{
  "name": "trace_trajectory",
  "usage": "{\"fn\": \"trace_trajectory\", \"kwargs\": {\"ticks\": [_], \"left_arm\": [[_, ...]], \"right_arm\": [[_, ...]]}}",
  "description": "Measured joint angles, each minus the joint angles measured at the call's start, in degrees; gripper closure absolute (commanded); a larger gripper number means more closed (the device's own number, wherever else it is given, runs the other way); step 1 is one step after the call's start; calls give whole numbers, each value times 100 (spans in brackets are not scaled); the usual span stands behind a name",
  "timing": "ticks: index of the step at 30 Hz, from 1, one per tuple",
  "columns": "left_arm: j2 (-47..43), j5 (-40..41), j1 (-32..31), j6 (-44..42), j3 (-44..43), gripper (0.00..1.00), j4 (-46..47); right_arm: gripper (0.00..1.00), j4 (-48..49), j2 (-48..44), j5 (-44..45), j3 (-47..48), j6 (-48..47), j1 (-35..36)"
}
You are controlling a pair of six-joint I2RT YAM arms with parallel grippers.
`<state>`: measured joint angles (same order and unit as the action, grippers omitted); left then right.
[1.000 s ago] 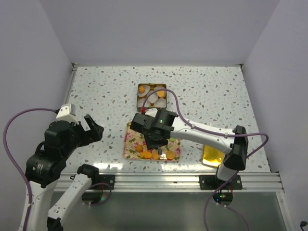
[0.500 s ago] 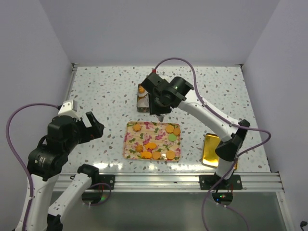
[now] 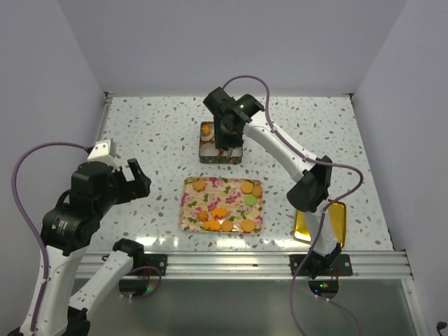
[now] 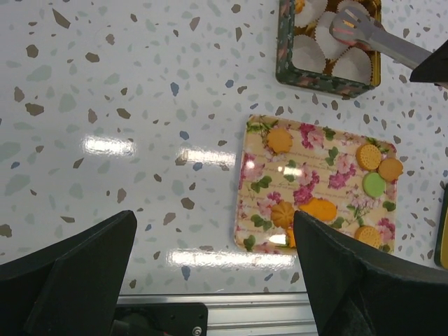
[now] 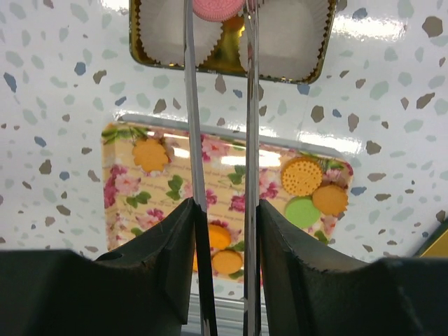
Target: Pack the cookies
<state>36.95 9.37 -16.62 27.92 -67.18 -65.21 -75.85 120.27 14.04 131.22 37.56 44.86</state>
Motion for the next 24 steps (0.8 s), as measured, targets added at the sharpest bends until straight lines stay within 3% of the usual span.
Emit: {"fn": "trace_trajectory", "kwargs": {"ticks": [19, 24], "left_arm": [[372, 522, -358, -197, 0, 0, 179], [575, 529, -378, -201, 0, 0, 310]], "right_arm": [[58, 352, 719, -527, 317, -302, -688], [48, 396, 815, -636, 389, -317, -691]]}}
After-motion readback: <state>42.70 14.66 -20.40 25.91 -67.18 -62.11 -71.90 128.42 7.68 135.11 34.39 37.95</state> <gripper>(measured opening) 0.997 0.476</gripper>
